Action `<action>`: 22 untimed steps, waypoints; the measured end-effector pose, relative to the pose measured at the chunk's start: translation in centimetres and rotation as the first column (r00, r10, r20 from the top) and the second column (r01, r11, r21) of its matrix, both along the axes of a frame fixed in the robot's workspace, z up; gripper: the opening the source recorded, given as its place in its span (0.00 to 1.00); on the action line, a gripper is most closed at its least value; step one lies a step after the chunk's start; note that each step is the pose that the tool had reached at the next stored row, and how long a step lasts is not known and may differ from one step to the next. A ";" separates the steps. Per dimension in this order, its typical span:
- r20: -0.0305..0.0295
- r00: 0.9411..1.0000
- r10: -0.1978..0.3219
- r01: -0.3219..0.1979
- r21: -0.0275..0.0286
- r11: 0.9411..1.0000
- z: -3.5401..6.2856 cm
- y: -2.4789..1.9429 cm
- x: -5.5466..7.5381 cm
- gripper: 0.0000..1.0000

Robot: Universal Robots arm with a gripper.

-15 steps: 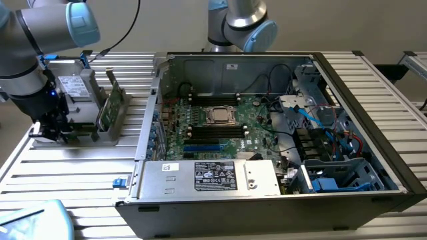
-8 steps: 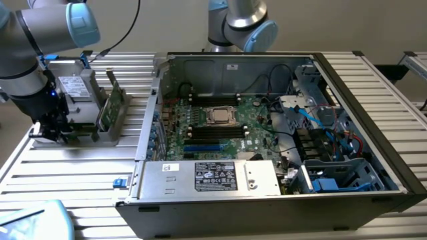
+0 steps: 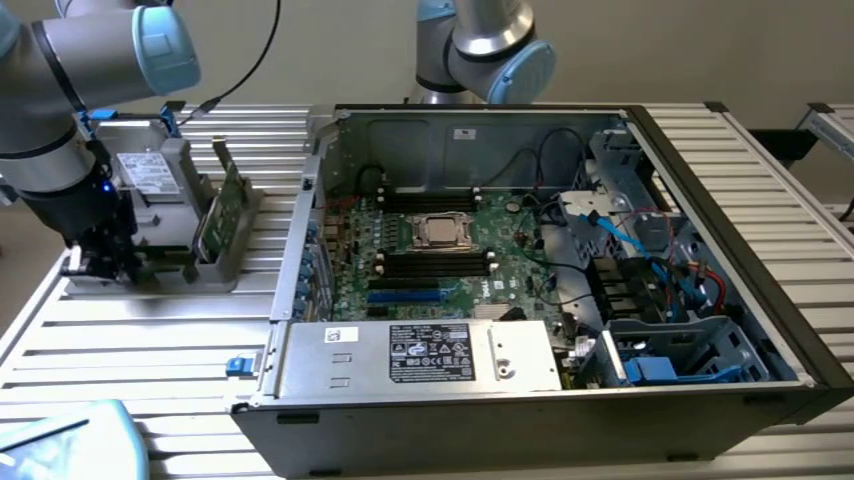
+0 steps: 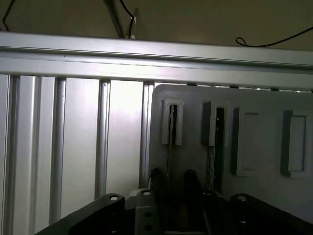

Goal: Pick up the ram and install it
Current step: 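Pick up the ram and move it above insertion slot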

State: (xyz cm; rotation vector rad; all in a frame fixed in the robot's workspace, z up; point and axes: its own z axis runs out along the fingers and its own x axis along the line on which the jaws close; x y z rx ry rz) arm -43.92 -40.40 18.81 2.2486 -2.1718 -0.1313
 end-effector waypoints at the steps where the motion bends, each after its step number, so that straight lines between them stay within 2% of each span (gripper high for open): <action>1: 0.000 1.000 0.000 0.000 0.000 1.000 0.00 0.00 0.0 0.28; 2: 0.000 1.000 0.000 0.000 0.000 1.000 -0.01 0.00 0.0 0.28; 3: 0.000 1.000 0.000 0.000 0.000 1.000 -0.01 0.00 0.0 0.16; 22: 0.001 1.000 0.000 0.000 0.000 1.000 0.02 0.01 0.0 0.15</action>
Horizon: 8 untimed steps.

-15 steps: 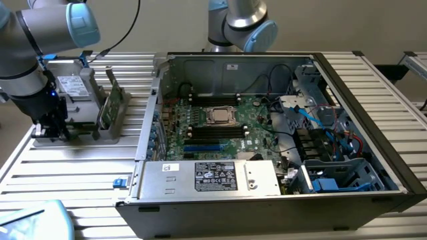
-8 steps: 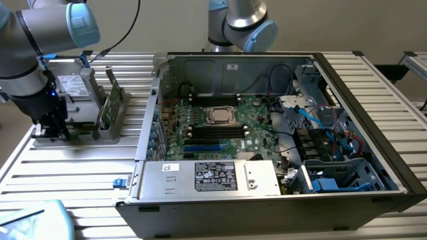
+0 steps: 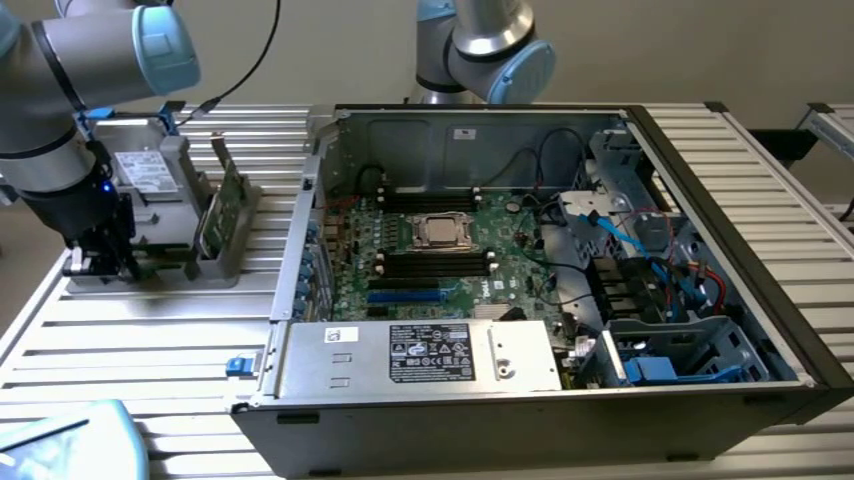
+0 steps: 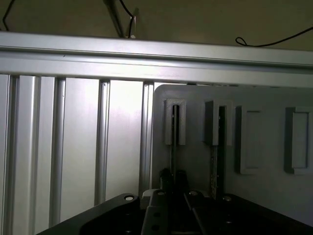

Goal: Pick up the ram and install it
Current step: 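Pick up the ram and move it above insertion slot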

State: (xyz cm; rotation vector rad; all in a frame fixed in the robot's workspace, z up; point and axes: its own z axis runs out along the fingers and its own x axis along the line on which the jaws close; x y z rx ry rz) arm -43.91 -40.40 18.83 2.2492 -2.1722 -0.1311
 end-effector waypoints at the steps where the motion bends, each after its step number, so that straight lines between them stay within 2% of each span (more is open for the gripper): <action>1: 0.000 1.000 0.000 0.000 0.000 1.000 0.04 0.00 0.0 0.15; 8: 0.000 1.000 0.000 0.000 0.000 1.000 0.21 0.00 0.0 0.15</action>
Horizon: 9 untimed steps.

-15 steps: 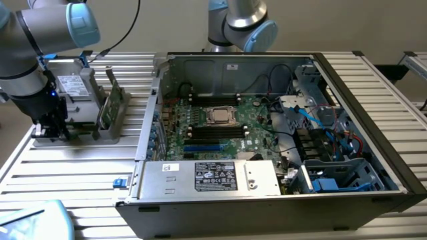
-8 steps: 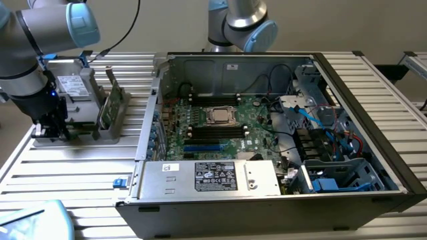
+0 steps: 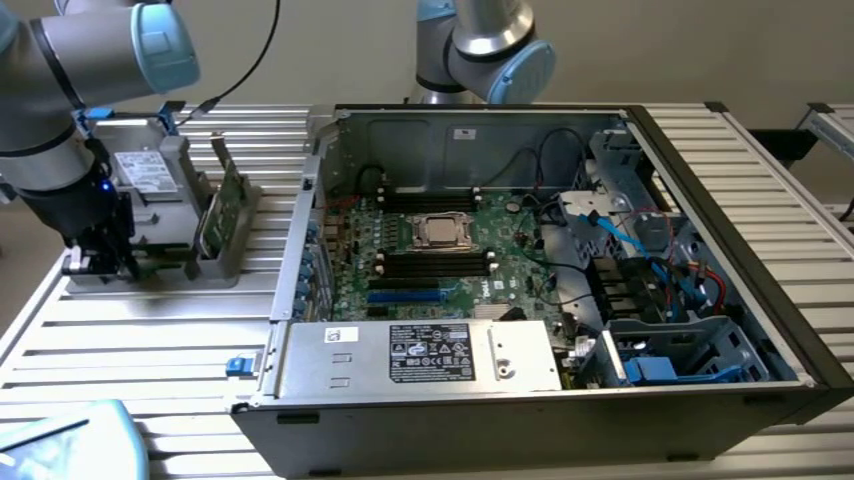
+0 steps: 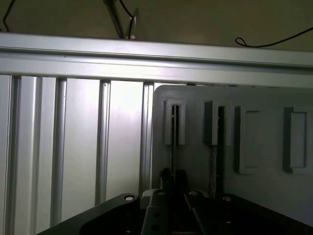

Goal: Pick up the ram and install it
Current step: 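Pick up the ram and move it above insertion slot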

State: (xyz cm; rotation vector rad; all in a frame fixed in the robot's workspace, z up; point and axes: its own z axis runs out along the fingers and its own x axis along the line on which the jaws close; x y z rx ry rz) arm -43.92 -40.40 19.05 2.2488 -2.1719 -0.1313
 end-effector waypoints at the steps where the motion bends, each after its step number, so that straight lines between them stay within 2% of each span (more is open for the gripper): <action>1: 0.000 1.000 0.000 0.000 0.000 1.000 0.02 0.00 0.0 0.15; 9: 0.000 1.000 0.000 0.000 0.000 1.000 0.27 0.00 0.0 0.15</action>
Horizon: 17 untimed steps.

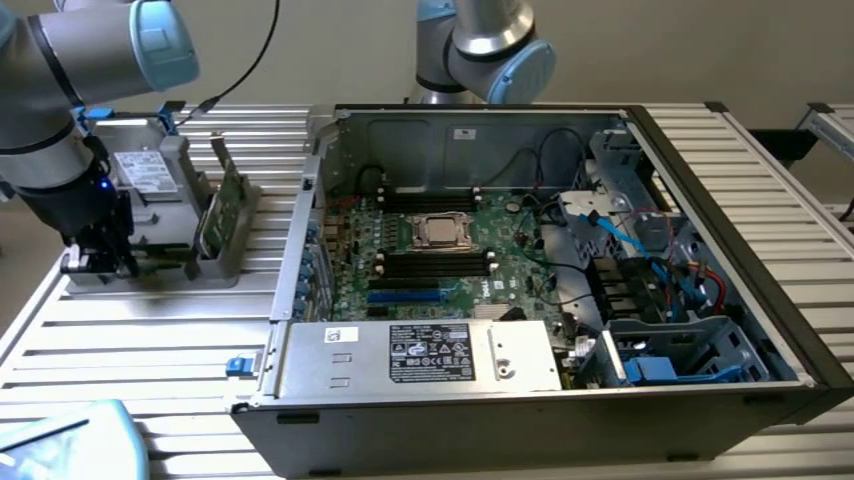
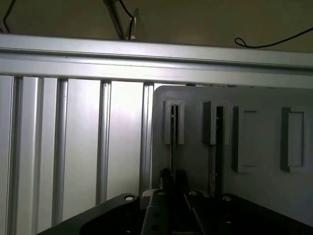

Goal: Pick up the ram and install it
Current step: 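Pick up the ram and move it above insertion slot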

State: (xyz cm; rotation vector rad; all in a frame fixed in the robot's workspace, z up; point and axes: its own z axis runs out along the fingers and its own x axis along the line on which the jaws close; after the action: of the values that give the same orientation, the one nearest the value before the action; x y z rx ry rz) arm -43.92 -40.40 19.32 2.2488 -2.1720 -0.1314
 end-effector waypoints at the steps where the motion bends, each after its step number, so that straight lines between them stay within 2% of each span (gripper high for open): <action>1: 0.000 1.000 0.000 0.000 0.000 1.000 0.06 0.00 0.0 0.15; 17: 0.000 1.000 0.000 0.000 0.000 1.000 0.86 0.00 0.0 0.15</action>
State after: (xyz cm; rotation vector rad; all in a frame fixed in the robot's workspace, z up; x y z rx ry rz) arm -43.92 -40.40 20.17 2.2490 -2.1721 -0.1318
